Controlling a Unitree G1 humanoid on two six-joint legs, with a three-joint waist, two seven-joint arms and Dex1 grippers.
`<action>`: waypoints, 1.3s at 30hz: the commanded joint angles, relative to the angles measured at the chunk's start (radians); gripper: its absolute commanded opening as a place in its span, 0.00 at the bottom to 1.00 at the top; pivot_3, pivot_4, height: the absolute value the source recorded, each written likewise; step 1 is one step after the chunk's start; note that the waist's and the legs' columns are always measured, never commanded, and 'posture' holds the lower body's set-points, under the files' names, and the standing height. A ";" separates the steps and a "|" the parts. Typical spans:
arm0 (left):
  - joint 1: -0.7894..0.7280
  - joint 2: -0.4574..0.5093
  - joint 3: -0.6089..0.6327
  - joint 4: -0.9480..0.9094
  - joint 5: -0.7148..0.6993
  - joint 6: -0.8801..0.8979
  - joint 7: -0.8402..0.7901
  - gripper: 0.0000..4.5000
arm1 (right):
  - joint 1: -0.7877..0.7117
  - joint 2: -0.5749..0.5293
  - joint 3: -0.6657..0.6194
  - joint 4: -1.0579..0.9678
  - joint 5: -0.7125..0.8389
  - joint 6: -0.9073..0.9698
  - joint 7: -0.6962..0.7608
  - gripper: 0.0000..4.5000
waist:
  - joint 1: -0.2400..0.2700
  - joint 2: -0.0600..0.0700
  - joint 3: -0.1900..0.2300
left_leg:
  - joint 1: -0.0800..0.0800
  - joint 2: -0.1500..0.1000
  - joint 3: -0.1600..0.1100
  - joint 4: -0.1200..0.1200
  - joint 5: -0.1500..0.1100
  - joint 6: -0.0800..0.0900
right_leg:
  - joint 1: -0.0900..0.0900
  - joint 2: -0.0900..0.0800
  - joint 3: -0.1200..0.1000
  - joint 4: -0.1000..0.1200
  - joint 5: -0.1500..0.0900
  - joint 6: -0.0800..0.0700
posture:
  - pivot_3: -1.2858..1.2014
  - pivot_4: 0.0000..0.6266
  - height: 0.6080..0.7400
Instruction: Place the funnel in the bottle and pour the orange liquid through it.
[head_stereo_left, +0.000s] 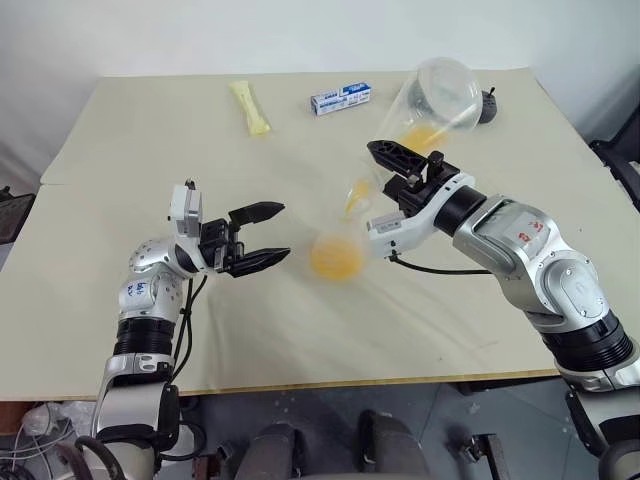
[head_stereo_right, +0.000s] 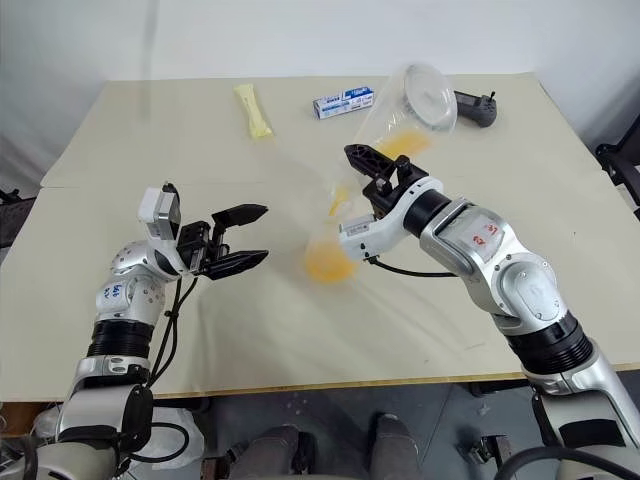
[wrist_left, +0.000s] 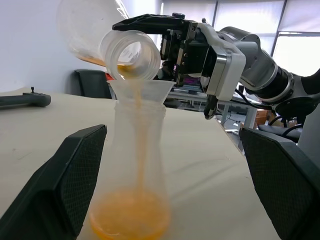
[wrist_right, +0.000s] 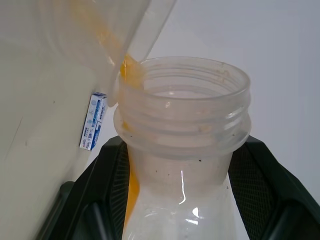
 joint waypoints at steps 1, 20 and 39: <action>-0.021 -0.003 0.012 -0.004 -0.021 -0.007 -0.007 1.00 | -0.034 -0.018 -0.059 -0.015 -0.008 -0.016 -0.033 0.53 | 0.000 0.000 0.000 | 0.000 0.000 0.000 0.000 0.000 0.000 | 0.000 0.000 0.000 0.000 0.000 0.000 | 0.52 0.24 1.00; -0.024 -0.010 0.014 0.005 -0.019 -0.015 -0.006 1.00 | -0.065 -0.028 -0.062 0.018 -0.007 -0.068 -0.060 0.53 | 0.000 0.000 0.000 | 0.000 0.000 0.000 0.000 0.000 0.000 | 0.000 0.000 0.000 0.000 0.000 0.000 | 0.52 0.24 1.00; -0.022 -0.013 0.012 0.004 -0.018 -0.017 -0.003 1.00 | -0.090 -0.047 -0.056 0.043 -0.005 -0.128 -0.079 0.53 | -0.001 0.000 0.000 | 0.000 0.000 0.000 0.000 0.000 0.000 | 0.000 0.000 0.000 0.000 0.000 0.000 | 0.52 0.24 1.00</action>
